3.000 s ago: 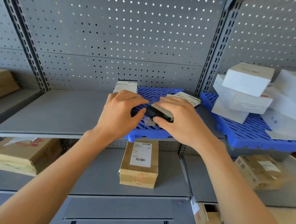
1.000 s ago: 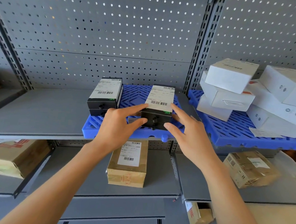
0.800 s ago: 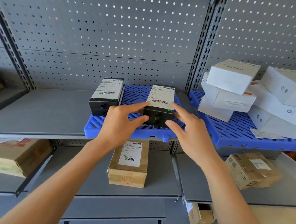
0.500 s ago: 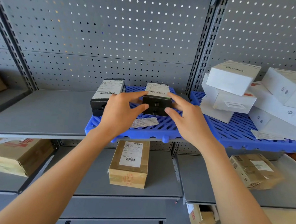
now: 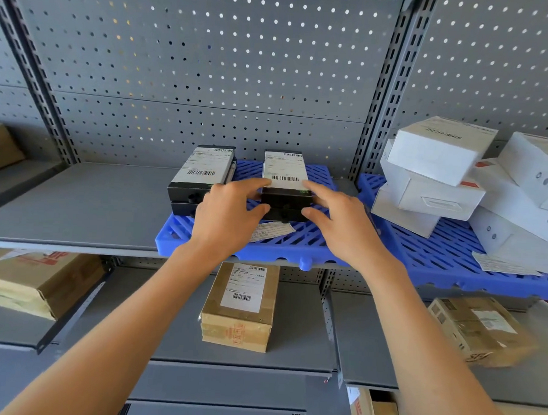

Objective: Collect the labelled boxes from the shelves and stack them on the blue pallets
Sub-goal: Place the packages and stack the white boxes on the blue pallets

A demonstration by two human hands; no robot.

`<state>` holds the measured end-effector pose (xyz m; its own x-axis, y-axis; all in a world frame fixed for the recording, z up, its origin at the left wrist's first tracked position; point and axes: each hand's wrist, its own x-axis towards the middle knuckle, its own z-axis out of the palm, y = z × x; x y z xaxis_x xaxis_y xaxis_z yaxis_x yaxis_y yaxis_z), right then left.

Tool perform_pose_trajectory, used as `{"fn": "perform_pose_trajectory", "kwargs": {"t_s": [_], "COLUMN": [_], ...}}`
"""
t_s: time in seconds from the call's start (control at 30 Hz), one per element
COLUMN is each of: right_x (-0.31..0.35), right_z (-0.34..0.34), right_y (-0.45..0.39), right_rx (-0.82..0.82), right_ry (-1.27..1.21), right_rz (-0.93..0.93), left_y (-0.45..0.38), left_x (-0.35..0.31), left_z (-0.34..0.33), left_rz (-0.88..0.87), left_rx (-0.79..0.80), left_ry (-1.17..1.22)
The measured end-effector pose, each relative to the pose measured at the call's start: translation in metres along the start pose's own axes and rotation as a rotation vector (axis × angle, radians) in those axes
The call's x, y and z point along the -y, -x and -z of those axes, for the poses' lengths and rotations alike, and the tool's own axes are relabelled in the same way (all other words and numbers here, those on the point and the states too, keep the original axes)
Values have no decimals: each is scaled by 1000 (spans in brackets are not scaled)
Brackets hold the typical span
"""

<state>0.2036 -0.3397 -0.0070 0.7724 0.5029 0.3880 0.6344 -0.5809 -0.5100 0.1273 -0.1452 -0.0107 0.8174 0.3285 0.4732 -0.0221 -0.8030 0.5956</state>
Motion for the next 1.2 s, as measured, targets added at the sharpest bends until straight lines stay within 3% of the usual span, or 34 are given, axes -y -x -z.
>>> {"fn": "perform_pose_trajectory", "kwargs": {"t_s": [0.6, 0.87, 1.03, 1.2], "right_x": [3, 5, 26, 56], "right_z": [-5, -2, -12, -31], "right_y": [2, 8, 1, -9], "right_rx": [-56, -141, -217, -162], "right_ry": [88, -22, 38, 159], "right_rz": [39, 86, 260, 305], "left_y": [4, 20, 19, 8], "left_x": [0, 3, 21, 49], "left_z": [1, 9, 31, 46], "left_rz": [-47, -208, -304, -197], "left_rx": [-22, -166, -320, -286], "left_ry": [-77, -30, -80, -195]}}
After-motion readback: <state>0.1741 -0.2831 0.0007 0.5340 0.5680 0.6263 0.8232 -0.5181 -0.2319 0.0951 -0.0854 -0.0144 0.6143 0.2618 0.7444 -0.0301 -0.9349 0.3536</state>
